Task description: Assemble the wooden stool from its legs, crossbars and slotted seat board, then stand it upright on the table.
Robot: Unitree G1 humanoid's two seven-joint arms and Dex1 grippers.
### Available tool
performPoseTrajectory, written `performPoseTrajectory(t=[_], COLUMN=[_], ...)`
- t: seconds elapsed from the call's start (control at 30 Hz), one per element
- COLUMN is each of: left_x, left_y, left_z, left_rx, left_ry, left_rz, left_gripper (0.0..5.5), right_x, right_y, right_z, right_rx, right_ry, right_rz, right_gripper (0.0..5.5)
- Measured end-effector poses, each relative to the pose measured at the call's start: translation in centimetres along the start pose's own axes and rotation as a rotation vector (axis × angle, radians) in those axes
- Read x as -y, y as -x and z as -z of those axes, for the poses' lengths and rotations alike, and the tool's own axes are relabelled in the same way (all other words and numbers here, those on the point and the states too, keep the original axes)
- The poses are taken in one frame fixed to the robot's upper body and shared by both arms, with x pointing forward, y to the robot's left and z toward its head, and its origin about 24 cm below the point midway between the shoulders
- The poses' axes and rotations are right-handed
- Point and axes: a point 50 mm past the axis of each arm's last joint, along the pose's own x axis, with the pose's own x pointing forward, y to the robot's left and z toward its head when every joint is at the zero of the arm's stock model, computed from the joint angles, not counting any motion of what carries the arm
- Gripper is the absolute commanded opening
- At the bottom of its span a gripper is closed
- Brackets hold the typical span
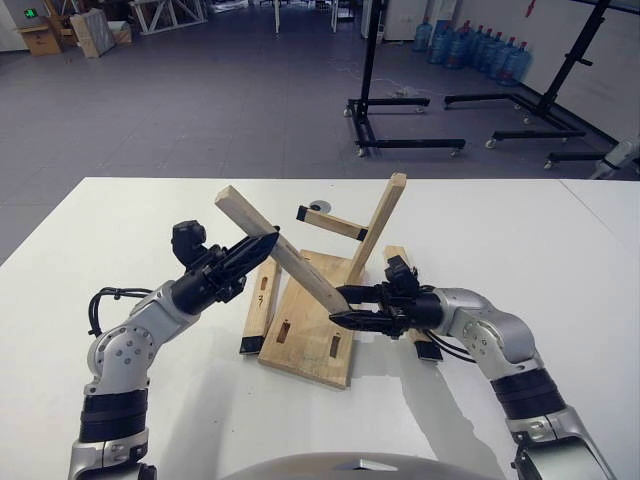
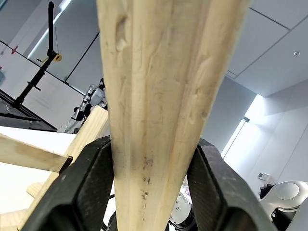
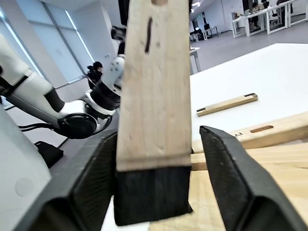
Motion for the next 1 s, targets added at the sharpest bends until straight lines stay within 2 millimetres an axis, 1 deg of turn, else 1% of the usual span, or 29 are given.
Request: performPoseTrajectory(t=[0.1, 0.2, 0.27, 0.37, 0.43, 0.5, 0.6, 0.7, 0.87, 0.93, 1.0], left_x=[0.1, 0.0, 0.0, 0.1, 0.3, 0.8, 1.1, 1.4, 1.7, 1.7, 1.7], left_y=[0.1, 0.9, 1.4, 1.8, 2.4, 2.5, 2.6, 2.4, 2.1, 2.1, 2.3], left_z=[-1.3, -2.4, -3.5, -5.1, -6.1, -7.0, -7.5, -7.5, -6.6, -6.2, -5.9], left_rx=[0.046, 0.047, 0.034, -0.038, -0.068, -0.073, -0.105, -0.120, -0.131, -0.128, -0.125], left_ry=[-0.046, -0.087, -0.134, -0.243, -0.311, -0.364, -0.407, -0.422, -0.415, -0.408, -0.398], left_rz=[0.009, -0.021, -0.045, -0.080, -0.107, -0.107, -0.116, -0.109, -0.096, -0.102, -0.113], left_gripper=[2.07, 2.06, 2.06, 2.06, 2.06, 2.06, 2.06, 2.06, 2.06, 2.06, 2.06], right_x=[0.2, 0.2, 0.5, 1.1, 1.2, 1.4, 1.9, 2.4, 2.5, 2.5, 2.5], right_y=[0.4, 0.8, 1.0, 0.7, -0.4, -1.4, -2.1, -2.2, -2.4, -2.4, -1.8], right_z=[0.2, 0.4, 0.3, 0.3, 0.6, 0.9, 1.6, 2.6, 2.2, 2.1, 1.8], right_rx=[-0.037, -0.059, -0.077, -0.158, -0.251, -0.325, -0.385, -0.462, -0.529, -0.549, -0.594], right_ry=[0.010, 0.023, 0.079, 0.218, 0.347, 0.451, 0.525, 0.594, 0.817, 0.861, 0.882], right_rz=[0.032, 0.060, 0.118, 0.212, 0.227, 0.201, 0.186, 0.165, 0.058, 0.021, -0.022], right_gripper=[3.41, 3.41, 3.41, 3.41, 3.41, 3.41, 3.41, 3.41, 3.41, 3.41, 3.41])
